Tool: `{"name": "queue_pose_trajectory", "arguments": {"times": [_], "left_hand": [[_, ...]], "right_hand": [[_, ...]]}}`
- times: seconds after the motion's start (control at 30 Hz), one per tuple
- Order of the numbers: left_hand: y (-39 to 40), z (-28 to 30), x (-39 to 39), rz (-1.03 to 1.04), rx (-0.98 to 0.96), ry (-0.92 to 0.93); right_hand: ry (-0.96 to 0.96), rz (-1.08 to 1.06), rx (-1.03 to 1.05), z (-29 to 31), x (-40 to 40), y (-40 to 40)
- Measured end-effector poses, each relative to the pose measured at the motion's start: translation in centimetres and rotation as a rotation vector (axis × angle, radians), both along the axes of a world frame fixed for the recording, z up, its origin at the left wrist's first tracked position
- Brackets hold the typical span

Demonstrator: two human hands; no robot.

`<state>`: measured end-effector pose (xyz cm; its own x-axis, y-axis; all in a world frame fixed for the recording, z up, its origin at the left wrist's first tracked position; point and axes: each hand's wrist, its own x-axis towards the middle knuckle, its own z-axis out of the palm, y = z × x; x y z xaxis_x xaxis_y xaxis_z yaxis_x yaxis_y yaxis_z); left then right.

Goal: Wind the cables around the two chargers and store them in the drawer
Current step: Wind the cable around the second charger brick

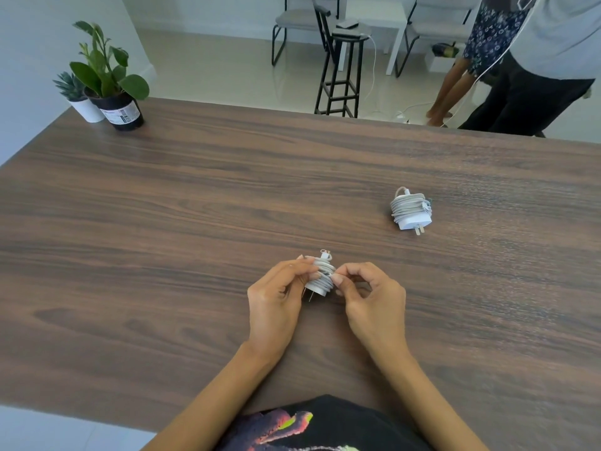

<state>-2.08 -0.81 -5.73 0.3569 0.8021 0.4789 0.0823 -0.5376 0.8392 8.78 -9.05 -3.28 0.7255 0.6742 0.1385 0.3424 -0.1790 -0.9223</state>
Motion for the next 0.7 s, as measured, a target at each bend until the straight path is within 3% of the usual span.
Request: {"name": "queue_pose_trajectory", "arguments": {"times": [0.17, 0.5, 0.7], "left_hand": [[0.02, -0.07, 0.17, 0.015, -0.067, -0.023], [0.10, -0.17, 0.18, -0.015, -0.016, -0.022], [0.24, -0.15, 0.17, -0.010, -0.048, -0.009]], "right_hand": [[0.002, 0.024, 0.025, -0.04, 0.11, -0.11], [0.069, -0.039, 0.015, -0.35, 0.09, 0.02], [-0.146, 0.032, 0.076, -0.29, 0.16, 0.11]]}}
